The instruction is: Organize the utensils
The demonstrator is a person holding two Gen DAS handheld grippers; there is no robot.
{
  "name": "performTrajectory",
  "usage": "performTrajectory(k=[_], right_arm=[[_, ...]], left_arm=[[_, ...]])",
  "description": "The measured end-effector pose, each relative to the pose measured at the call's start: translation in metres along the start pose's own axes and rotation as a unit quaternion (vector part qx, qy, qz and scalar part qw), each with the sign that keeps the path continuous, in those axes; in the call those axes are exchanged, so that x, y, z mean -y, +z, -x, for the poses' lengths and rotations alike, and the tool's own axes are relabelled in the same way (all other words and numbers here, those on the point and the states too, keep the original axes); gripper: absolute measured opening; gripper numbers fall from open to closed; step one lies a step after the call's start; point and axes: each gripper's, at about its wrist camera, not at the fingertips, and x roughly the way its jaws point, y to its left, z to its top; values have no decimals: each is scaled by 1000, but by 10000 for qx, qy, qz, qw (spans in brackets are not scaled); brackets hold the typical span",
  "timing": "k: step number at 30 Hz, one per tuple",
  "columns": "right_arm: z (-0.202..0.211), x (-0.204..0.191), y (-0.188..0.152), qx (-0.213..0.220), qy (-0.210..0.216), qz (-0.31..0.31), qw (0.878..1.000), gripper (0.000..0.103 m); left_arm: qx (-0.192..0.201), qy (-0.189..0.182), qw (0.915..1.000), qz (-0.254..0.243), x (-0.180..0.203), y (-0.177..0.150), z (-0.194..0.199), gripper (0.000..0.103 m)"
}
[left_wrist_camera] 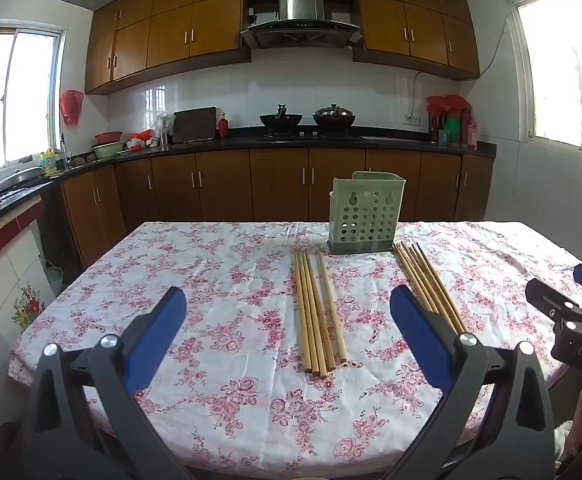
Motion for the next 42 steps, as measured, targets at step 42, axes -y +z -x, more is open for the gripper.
performTrajectory(k=[42], right_arm=[[0, 1, 0, 2, 13, -35, 10000, 101]], left_arm=[[2, 10, 10000, -22, 0, 0, 0, 99]])
